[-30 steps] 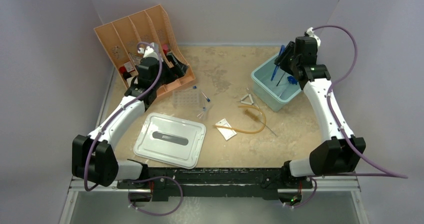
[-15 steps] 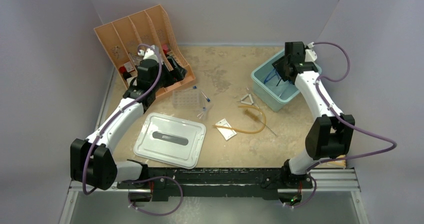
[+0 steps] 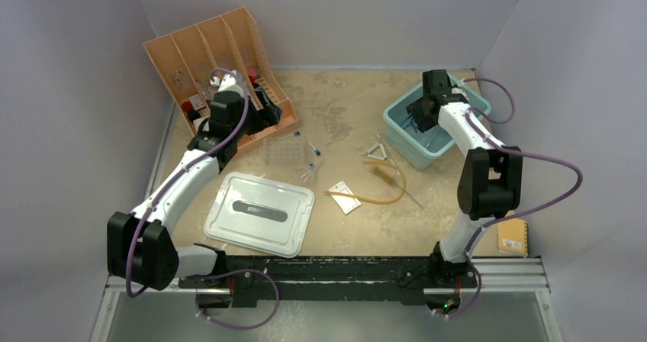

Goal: Organize the chemistry lab equipment

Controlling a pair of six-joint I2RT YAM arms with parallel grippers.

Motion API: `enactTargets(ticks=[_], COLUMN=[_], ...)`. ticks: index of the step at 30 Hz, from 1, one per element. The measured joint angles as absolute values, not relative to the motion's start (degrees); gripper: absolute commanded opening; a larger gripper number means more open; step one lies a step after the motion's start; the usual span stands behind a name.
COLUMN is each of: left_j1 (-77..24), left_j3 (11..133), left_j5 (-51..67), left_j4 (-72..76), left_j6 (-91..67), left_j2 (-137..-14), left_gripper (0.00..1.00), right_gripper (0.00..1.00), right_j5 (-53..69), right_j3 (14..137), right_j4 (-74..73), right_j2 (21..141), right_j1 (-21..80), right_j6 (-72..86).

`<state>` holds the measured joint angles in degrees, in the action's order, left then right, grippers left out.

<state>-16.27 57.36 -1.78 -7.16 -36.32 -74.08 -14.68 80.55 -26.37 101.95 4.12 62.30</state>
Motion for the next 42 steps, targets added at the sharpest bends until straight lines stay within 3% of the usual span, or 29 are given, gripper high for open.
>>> enactTargets(ticks=[5, 11, 14, 26, 31, 35, 42], left_j1=[-16.27, -16.27, -16.27, -16.27, -16.27, -16.27, -16.27], left_j3=[57.36, 57.43, 57.65, 58.35, 58.37, 58.37, 58.37], left_j5=[-2.61, -3.38, -3.46, -3.42, -3.22, -2.92, -1.87], left_j4=[-8.38, -8.82, -9.04, -9.13, -9.13, -9.1, -9.06], left_j6=[-35.83, -35.29, -35.27, -35.27, -35.27, -35.29, -35.33], left_j2=[-74.08, -74.11, -74.3, -75.07, -75.07, -75.07, -75.07], left_gripper=[0.87, 0.87, 0.87, 0.87, 0.87, 0.87, 0.87], right_gripper=[0.51, 0.7, 0.75, 0.75, 0.8, 0.85, 0.84], right_j5=[-13.98, -13.82, -14.0, -14.5, -16.64, -17.45, -14.09], right_j3=[81.14, 82.96, 83.9, 86.11, 87.99, 84.66, 78.08], right_j4=[-26.15, -26.28, -26.68, -27.64, -30.55, -32.56, -33.82], right_j2=[104.97, 106.04, 106.04, 96.86, 91.74, 86.5, 85.78], right_j1=[4.05, 3.84, 3.84, 3.68, 2.35, -2.44, -10.74], right_j6=[63.18, 62.7, 61.52, 51.03, 43.81, 40.75, 37.39])
